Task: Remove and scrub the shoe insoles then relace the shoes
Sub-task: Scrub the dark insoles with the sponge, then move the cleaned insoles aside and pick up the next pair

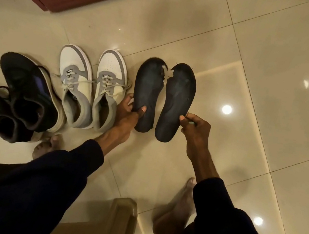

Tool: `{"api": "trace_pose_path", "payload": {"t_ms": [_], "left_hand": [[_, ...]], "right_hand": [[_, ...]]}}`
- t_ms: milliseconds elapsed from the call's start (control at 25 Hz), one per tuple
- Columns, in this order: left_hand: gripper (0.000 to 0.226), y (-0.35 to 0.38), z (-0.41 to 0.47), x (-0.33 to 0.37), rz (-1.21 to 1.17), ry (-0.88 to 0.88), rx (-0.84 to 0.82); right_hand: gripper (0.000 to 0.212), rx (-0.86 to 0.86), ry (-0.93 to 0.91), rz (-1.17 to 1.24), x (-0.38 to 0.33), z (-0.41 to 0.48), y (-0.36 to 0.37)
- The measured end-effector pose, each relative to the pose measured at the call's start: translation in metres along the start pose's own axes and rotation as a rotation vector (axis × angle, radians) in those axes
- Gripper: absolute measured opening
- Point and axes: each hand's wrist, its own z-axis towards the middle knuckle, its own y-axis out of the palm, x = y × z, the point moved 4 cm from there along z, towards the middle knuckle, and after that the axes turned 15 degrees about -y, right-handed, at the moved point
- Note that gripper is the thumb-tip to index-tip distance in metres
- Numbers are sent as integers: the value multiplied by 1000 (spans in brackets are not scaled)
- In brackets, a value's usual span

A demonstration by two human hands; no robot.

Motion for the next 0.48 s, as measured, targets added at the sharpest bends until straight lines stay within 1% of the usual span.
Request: {"api": "trace_pose_path", "payload": {"t_ms": [120, 240, 400, 480], "left_hand": [[65, -18, -35, 24, -138, -32, -102], [66, -48, -84, 48, -205, -34, -131], [69, -109, -165, 84, -291, -25, -97], [64, -147, -201, 100, -316, -5, -62]], "right_hand": [[15, 2, -42, 6, -36, -18, -7], [12, -18, -68, 23, -88, -50, -11], [16, -88, -127, 32, -181, -99, -7], [17, -157, -171, 15, -226, -124, 5]]}}
